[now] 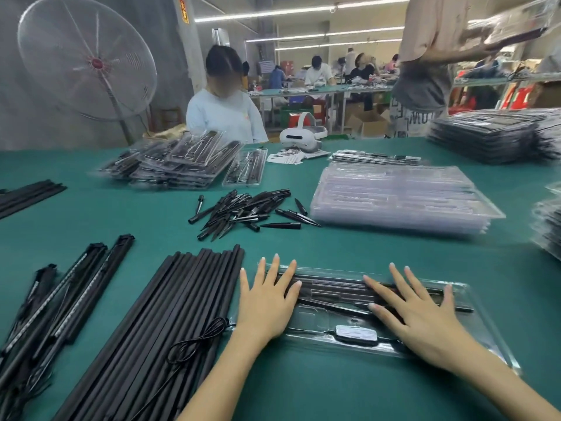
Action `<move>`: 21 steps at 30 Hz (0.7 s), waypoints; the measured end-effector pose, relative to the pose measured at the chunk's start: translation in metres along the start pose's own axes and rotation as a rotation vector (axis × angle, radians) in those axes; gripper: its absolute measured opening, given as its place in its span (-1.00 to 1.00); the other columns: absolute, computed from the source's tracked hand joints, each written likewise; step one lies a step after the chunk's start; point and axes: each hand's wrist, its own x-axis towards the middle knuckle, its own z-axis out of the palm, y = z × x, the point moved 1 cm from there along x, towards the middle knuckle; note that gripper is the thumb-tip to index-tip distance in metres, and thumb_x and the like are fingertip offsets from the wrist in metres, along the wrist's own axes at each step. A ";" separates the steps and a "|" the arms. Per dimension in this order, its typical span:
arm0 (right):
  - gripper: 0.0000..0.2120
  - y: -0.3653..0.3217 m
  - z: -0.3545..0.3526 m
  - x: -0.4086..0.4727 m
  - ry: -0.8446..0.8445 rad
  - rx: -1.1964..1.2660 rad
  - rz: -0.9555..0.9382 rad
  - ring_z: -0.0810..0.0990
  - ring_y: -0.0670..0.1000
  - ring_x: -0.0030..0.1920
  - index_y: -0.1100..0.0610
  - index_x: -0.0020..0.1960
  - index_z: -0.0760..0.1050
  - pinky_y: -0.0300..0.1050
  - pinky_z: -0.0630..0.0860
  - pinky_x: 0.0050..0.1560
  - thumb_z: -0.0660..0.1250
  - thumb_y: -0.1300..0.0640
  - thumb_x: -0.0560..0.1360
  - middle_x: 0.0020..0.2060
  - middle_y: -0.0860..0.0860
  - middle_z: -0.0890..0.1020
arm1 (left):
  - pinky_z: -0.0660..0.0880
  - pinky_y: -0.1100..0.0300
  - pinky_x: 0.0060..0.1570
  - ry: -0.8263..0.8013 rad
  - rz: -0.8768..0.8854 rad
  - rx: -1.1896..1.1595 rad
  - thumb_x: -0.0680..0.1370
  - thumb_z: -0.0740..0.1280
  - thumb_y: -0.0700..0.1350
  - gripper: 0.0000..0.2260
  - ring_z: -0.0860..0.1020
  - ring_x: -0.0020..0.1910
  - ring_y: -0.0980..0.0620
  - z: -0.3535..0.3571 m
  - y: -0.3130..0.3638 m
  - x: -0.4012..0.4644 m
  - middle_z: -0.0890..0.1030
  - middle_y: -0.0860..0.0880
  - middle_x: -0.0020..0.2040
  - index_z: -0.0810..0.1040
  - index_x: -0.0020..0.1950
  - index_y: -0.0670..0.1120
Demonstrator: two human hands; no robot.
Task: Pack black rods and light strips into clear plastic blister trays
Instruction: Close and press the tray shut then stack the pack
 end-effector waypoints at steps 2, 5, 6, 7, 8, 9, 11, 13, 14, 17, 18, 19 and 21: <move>-0.52 0.001 0.002 0.002 0.002 -0.036 0.010 -0.37 -0.05 0.50 -0.51 0.25 -0.51 0.40 -0.23 0.40 -0.38 -0.41 0.39 0.52 -0.11 -0.32 | -0.28 -0.16 0.45 -0.030 0.007 0.036 0.65 -0.20 0.15 -0.54 -0.24 0.54 -0.09 -0.003 0.001 0.001 -0.18 -0.02 0.58 -0.20 0.55 0.17; -0.52 0.002 0.006 0.005 0.018 -0.043 -0.002 -0.37 -0.04 0.50 -0.47 0.27 -0.51 0.42 -0.24 0.40 -0.28 -0.39 0.48 0.53 -0.08 -0.30 | -0.25 -0.21 0.45 -0.055 0.035 0.030 0.67 -0.17 0.06 -0.56 -0.24 0.54 -0.14 -0.010 0.011 0.003 -0.15 -0.07 0.58 -0.17 0.56 0.15; -0.52 0.002 0.006 0.005 0.018 -0.041 -0.006 -0.37 -0.05 0.50 -0.47 0.28 -0.50 0.42 -0.26 0.39 -0.27 -0.38 0.49 0.53 -0.07 -0.29 | -0.24 -0.23 0.44 -0.036 0.073 0.032 0.68 -0.14 0.04 -0.56 -0.23 0.54 -0.12 -0.013 0.020 0.005 -0.13 -0.06 0.58 -0.14 0.56 0.15; -0.52 0.002 0.007 0.005 0.018 -0.034 -0.008 -0.37 -0.05 0.51 -0.46 0.29 -0.48 0.41 -0.27 0.38 -0.26 -0.38 0.49 0.54 -0.07 -0.28 | -0.24 -0.24 0.44 -0.006 0.123 0.028 0.68 -0.12 0.02 -0.56 -0.22 0.54 -0.09 -0.015 0.031 0.007 -0.11 -0.04 0.59 -0.12 0.56 0.15; -0.51 0.002 0.007 0.005 0.017 -0.026 -0.010 -0.37 -0.05 0.51 -0.45 0.30 -0.47 0.41 -0.29 0.38 -0.25 -0.37 0.50 0.54 -0.06 -0.28 | -0.23 -0.24 0.43 0.027 0.179 0.009 0.68 -0.10 0.02 -0.56 -0.20 0.55 -0.06 -0.018 0.043 0.011 -0.09 -0.01 0.59 -0.11 0.56 0.16; -0.51 0.003 0.008 0.005 0.016 -0.019 -0.011 -0.37 -0.05 0.51 -0.44 0.33 -0.45 0.40 -0.31 0.37 -0.23 -0.36 0.52 0.54 -0.06 -0.28 | -0.23 -0.23 0.44 0.056 0.237 -0.019 0.68 -0.09 0.02 -0.56 -0.19 0.55 -0.02 -0.020 0.058 0.015 -0.06 0.02 0.59 -0.11 0.56 0.16; -0.49 0.004 0.010 0.006 0.022 -0.003 -0.011 -0.39 -0.06 0.50 -0.36 0.43 -0.38 0.38 -0.34 0.37 -0.21 -0.31 0.56 0.54 -0.05 -0.28 | -0.24 -0.21 0.44 0.088 0.331 -0.077 0.68 -0.09 0.01 -0.56 -0.17 0.55 0.03 -0.020 0.087 0.023 -0.02 0.06 0.58 -0.11 0.56 0.17; -0.45 0.006 0.011 0.007 0.030 0.005 0.003 -0.43 -0.11 0.46 -0.17 0.52 -0.33 0.30 -0.37 0.39 -0.20 -0.21 0.61 0.53 -0.05 -0.30 | -0.26 -0.19 0.44 0.052 0.371 -0.114 0.68 -0.10 0.03 -0.56 -0.16 0.55 0.04 -0.013 0.107 0.029 -0.01 0.08 0.58 -0.10 0.55 0.18; -0.44 0.007 0.012 0.006 0.030 0.016 0.013 -0.45 -0.14 0.43 -0.06 0.54 -0.32 0.24 -0.40 0.41 -0.19 -0.15 0.63 0.53 -0.04 -0.30 | -0.28 -0.19 0.44 0.017 0.374 -0.116 0.68 -0.10 0.05 -0.57 -0.16 0.55 0.05 -0.006 0.113 0.030 -0.01 0.10 0.58 -0.09 0.55 0.19; -0.44 0.006 0.008 0.007 0.071 0.159 0.004 -0.34 -0.15 0.48 0.10 0.56 -0.24 0.01 -0.42 0.45 -0.10 -0.02 0.65 0.55 0.00 -0.20 | -0.29 -0.16 0.45 -0.012 0.355 -0.096 0.67 -0.12 0.07 -0.58 -0.12 0.55 0.07 0.014 0.115 0.030 0.01 0.13 0.57 -0.07 0.55 0.22; -0.46 0.006 0.004 0.007 0.102 0.297 -0.004 -0.21 -0.12 0.52 0.11 0.56 -0.13 -0.02 -0.34 0.49 -0.03 0.02 0.66 0.56 0.00 -0.08 | -0.28 -0.15 0.45 -0.003 0.356 -0.098 0.67 -0.13 0.08 -0.58 -0.09 0.55 0.07 0.017 0.114 0.032 0.03 0.13 0.57 -0.06 0.55 0.22; -0.51 0.006 -0.004 0.005 0.129 0.503 0.014 -0.04 -0.09 0.54 0.11 0.54 0.04 -0.04 -0.19 0.53 0.06 0.07 0.65 0.54 0.00 0.10 | -0.26 -0.15 0.46 0.000 0.359 -0.101 0.67 -0.13 0.09 -0.58 -0.06 0.55 0.07 0.019 0.113 0.033 0.07 0.13 0.56 -0.05 0.54 0.23; -0.69 0.016 -0.022 -0.006 0.214 0.933 0.049 0.35 -0.16 0.38 0.03 0.33 0.37 -0.15 0.20 0.45 0.19 0.21 0.61 0.35 -0.06 0.44 | -0.22 -0.12 0.47 0.018 0.354 -0.109 0.67 -0.13 0.10 -0.58 0.03 0.53 0.07 0.020 0.113 0.032 0.15 0.12 0.54 -0.03 0.54 0.24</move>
